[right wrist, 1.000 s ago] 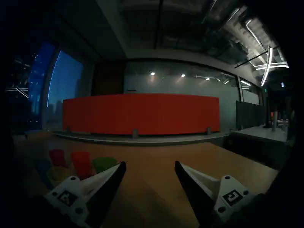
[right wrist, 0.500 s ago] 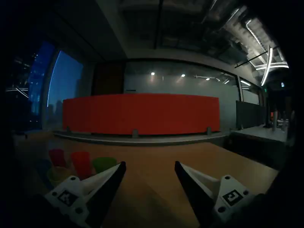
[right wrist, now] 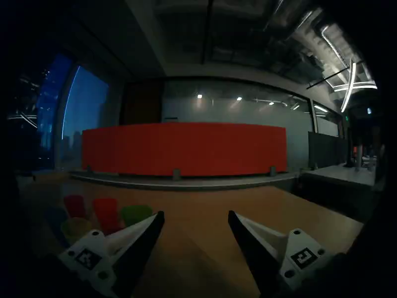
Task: Pour water
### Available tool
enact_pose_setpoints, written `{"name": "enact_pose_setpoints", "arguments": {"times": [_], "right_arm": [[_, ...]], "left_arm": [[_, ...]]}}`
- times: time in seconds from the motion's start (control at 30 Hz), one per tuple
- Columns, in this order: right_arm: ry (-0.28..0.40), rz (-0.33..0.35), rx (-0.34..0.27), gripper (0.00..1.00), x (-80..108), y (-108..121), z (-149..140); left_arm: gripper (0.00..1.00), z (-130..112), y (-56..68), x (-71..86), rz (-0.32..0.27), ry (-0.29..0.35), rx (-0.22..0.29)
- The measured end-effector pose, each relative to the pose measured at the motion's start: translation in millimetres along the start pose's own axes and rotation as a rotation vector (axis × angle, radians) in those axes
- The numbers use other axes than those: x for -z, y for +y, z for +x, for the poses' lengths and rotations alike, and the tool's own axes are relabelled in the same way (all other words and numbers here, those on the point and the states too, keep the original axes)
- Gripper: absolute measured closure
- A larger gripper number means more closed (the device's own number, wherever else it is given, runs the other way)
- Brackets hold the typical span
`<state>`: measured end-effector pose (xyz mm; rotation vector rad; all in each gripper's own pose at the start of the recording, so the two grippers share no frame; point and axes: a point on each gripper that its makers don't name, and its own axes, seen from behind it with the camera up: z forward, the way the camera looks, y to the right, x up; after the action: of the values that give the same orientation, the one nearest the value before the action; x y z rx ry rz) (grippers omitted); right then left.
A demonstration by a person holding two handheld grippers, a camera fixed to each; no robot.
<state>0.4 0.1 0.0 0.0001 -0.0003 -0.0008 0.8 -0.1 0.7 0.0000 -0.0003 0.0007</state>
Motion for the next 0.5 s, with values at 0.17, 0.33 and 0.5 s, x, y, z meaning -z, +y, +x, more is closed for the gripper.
{"name": "enact_pose_setpoints", "arguments": {"times": [0.17,0.33,0.5], "right_arm": [[0.000,0.000,0.000,0.01,0.1,0.0,-0.1],[0.000,0.000,0.000,0.01,0.4,0.0,-0.2],[0.000,-0.001,0.003,0.01,0.4,-0.2,-0.7]], "left_arm": [[0.12,0.1,0.0,0.0,0.000,0.000,0.000],[0.12,0.4,0.1,0.3,0.000,0.000,0.000],[0.12,0.3,-0.2,0.4,0.001,-0.007,-0.003]]}}
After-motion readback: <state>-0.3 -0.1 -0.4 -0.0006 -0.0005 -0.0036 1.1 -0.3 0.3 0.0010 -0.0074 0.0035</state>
